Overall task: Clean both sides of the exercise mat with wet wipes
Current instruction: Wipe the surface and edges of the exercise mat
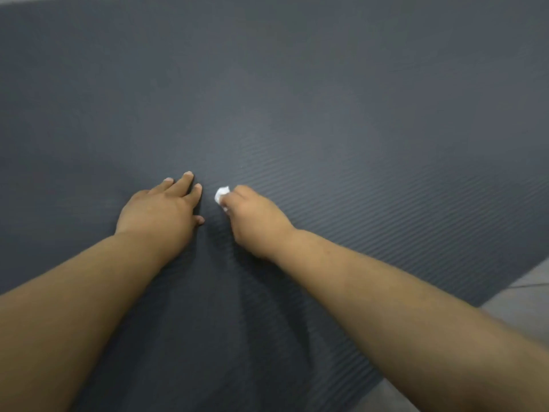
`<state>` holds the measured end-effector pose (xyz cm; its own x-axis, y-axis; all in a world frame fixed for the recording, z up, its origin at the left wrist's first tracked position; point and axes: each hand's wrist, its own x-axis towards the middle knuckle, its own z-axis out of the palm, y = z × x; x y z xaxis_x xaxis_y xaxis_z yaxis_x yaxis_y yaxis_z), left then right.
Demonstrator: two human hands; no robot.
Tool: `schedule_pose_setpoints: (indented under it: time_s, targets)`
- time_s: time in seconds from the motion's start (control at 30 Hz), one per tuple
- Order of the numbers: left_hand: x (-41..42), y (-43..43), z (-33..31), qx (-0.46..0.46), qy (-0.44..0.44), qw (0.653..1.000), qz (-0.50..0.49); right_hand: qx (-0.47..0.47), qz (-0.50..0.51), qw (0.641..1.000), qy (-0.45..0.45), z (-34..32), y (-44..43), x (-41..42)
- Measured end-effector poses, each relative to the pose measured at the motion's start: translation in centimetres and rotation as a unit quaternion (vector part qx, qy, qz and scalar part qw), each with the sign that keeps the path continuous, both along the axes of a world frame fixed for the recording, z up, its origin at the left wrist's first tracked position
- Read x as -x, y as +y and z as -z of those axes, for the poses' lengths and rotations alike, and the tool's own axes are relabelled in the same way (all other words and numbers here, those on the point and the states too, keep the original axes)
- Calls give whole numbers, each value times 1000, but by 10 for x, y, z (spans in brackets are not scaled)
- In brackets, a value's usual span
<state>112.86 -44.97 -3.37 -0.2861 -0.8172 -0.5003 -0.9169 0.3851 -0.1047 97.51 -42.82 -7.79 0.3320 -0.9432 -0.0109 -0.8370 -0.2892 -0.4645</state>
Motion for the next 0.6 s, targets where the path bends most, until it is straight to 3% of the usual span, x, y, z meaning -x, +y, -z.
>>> schedule_pose_setpoints:
  time_s: [0.07,0.1,0.17,0.27,0.37,0.43,0.53,0.6]
  targets:
    - [1,3,-5,-9,-2,1000,-7,-3,-63,998,19,-1,18,18]
    - [1,5,-7,-11,-4,1000,-6,2,-37,999,25,0,18,37]
    - [1,11,-11,-16,-20,1000,13,25,105,994,30,2,16,84]
    - [3,22,-20,-41,-59,996,52,-24,330,941,65,-1,22,143]
    - [12,38,-29,-98,-69,990,70,-43,391,918,43,-1,48,122]
    - [16,49,-31,-114,-70,988,77,-26,342,939,6,5,74,80]
    - [14,60,-22,-94,-73,990,70,-7,137,990,-31,0,129,13]
    - [12,68,-13,-70,-70,993,69,-26,20,999,-22,-9,156,0]
